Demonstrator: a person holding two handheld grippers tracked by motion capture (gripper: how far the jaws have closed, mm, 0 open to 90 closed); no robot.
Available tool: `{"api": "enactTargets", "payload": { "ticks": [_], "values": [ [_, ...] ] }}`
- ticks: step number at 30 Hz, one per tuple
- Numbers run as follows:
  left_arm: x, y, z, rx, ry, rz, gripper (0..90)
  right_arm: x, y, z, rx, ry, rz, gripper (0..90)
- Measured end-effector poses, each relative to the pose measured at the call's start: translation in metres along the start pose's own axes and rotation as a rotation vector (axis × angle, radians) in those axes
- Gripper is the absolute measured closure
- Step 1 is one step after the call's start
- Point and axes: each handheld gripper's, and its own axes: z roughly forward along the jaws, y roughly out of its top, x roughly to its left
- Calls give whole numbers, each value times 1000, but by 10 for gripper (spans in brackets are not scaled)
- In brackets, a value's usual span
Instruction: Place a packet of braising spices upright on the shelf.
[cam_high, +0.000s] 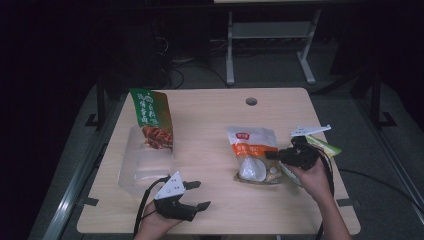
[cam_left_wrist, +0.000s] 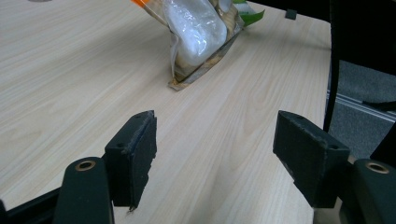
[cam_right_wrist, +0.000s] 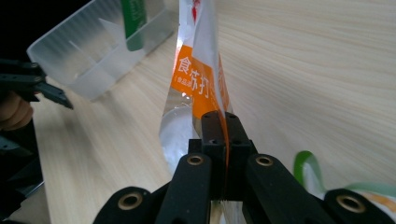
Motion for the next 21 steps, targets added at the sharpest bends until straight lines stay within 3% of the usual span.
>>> {"api": "enactTargets", "payload": {
  "ticks": [8, 11, 21],
  "values": [
    [2, 1, -1, -7, 2, -6, 301, 22, 9, 0, 2, 6, -93, 899],
    [3, 1, -1, -9, 2, -7, 303, 28, 11, 0, 2, 4, -114, 899],
    [4, 3, -1, -23, -20, -43, 322, 47, 18, 4, -27, 65, -147, 900]
  ]
}}
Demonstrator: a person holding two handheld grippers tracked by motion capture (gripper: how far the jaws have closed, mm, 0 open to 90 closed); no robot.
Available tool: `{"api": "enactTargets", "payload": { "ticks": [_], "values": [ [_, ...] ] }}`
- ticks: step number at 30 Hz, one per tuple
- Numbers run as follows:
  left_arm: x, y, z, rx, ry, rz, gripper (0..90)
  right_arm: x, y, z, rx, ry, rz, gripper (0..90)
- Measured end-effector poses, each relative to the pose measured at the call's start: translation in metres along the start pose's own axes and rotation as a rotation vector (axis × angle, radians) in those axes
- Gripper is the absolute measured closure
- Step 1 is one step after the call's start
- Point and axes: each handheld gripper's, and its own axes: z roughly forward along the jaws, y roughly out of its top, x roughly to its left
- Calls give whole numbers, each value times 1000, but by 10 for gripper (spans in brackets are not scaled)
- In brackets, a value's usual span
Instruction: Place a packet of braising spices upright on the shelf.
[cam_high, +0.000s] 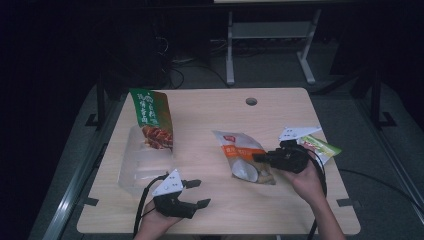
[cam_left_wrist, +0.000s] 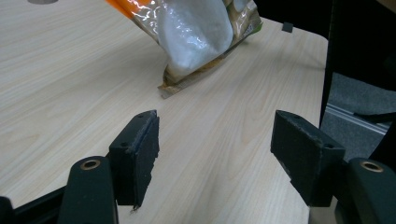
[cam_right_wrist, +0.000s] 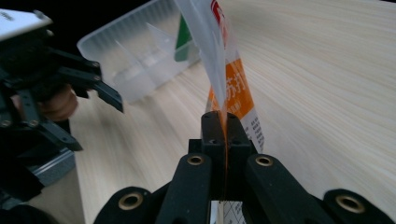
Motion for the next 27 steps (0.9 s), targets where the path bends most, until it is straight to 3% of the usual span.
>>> {"api": "enactTargets", "payload": {
  "ticks": [5, 21, 27],
  "values": [
    [1, 2, 1, 1, 4, 3, 330, 8, 4, 3, -33, 46, -7, 900],
    [14, 16, 23, 4, 0, -12, 371, 23, 5, 12, -43, 124, -44, 900],
    [22, 20, 29, -38, -19, -64, 401, 30, 7, 11, -51, 149, -60, 900]
  ]
}}
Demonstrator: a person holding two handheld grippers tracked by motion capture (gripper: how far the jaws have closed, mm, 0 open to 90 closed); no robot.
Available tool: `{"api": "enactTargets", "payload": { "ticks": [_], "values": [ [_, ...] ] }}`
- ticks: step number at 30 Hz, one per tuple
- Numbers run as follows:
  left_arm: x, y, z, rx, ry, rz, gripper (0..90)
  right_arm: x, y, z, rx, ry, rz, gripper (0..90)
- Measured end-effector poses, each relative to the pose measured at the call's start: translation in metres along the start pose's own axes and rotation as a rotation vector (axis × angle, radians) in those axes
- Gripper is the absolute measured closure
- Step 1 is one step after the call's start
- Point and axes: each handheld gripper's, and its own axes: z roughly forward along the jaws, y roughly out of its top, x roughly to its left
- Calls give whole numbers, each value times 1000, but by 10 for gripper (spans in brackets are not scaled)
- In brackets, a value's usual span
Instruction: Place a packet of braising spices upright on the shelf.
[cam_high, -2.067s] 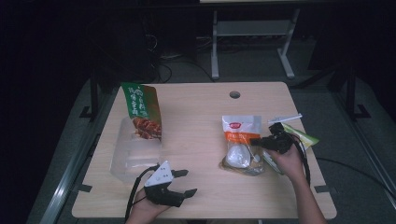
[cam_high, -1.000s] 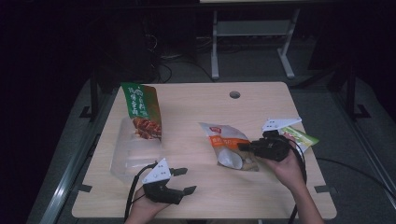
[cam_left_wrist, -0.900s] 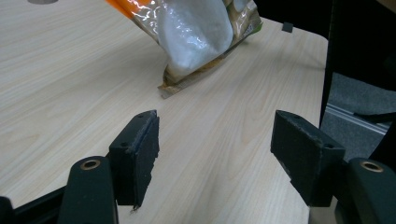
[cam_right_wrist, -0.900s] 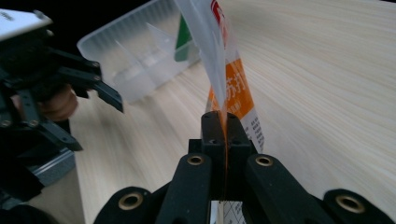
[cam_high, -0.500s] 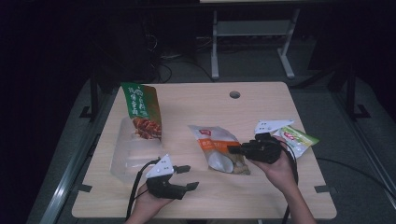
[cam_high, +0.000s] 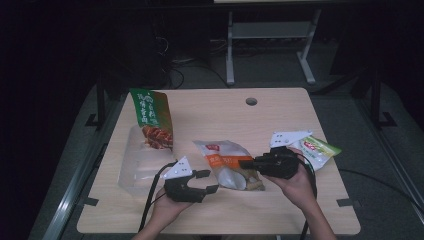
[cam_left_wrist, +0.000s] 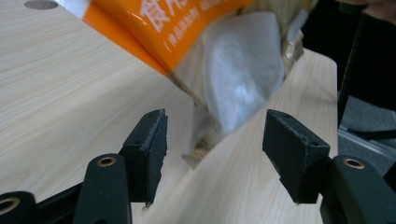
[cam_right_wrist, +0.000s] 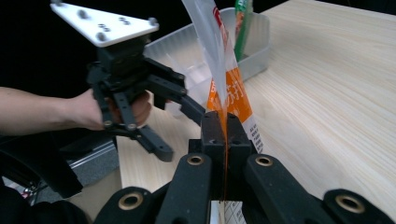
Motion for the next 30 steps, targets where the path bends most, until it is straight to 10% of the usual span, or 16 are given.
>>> {"api": "enactTargets", "payload": {
  "ticks": [7, 11, 24, 30],
  "values": [
    [3, 3, 2, -63, -60, -42, 516, 7, 2, 8, -2, 53, -20, 900],
    [5, 3, -1, -92, -73, -38, 772, 9, 1, 12, -1, 66, -25, 900],
    [-4, 3, -7, -57, 74, 5, 890, -2, -10, 23, -11, 42, -6, 896],
    [-1, -2, -9, -32, 123, 6, 894, -3, -19, 32, 70, -25, -37, 882]
  ]
}}
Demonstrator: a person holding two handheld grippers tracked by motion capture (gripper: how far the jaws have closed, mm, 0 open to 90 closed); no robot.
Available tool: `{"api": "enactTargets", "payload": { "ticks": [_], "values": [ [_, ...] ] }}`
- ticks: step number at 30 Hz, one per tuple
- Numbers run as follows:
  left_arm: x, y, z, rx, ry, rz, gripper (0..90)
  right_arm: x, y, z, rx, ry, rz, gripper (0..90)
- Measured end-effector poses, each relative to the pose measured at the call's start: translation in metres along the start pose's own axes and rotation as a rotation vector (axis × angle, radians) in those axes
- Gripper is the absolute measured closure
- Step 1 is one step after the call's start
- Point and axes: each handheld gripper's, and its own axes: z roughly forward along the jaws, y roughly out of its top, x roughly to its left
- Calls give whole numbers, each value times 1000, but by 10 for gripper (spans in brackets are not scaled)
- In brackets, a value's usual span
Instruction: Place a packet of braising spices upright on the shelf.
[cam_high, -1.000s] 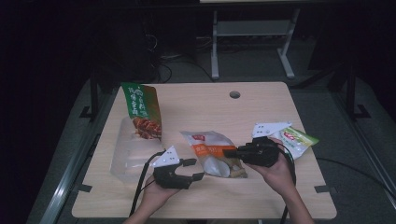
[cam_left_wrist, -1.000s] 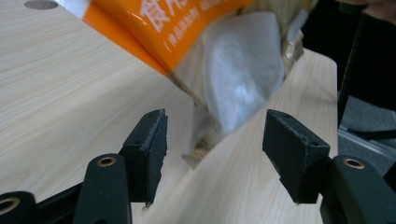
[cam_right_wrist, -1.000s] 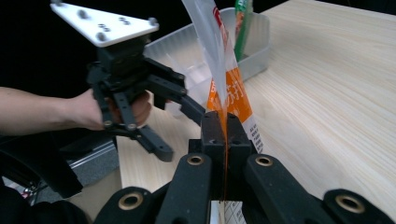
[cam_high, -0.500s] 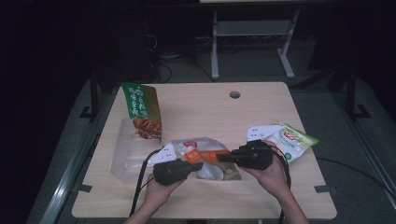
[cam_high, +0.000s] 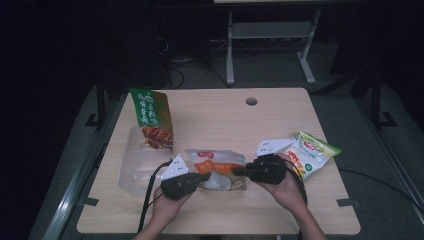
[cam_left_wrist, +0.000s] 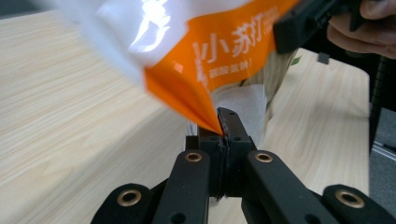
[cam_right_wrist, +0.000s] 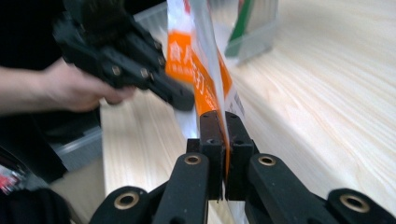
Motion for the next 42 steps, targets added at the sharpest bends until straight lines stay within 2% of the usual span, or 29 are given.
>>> {"api": "enactTargets", "payload": {
  "ticks": [3, 7, 11, 17, 20, 25, 28, 33, 35, 42],
  "values": [
    [1, -4, 1, 11, 4, -9, 895, 1, -4, 6, 23, -3, -2, 882],
    [1, -4, 0, 14, 12, -6, 895, 2, -3, 8, 16, -9, -11, 869],
    [0, -4, 1, 10, 6, -3, 894, 5, -3, 12, 32, -20, -24, 819],
    [1, -5, 1, 11, 2, -6, 891, 6, -2, 19, 43, -19, -27, 799],
    [2, -5, 1, 10, 0, -5, 888, 7, -3, 22, 48, -24, -31, 803],
    [2, -6, 0, 14, -6, -11, 877, 9, -2, 24, 61, -31, -31, 894],
    [3, -7, 0, 12, -23, -25, 836, 9, -2, 23, 65, -31, -24, 897],
    [0, -7, -1, 10, -24, -18, 736, 10, -4, 16, 66, -29, -23, 900],
    [-1, -6, -2, 0, -41, -21, 691, 10, -4, 12, 64, -27, -20, 900],
    [-5, -5, -8, 2, -36, -12, 645, 8, 0, -2, 49, -51, -12, 900]
  ]
}}
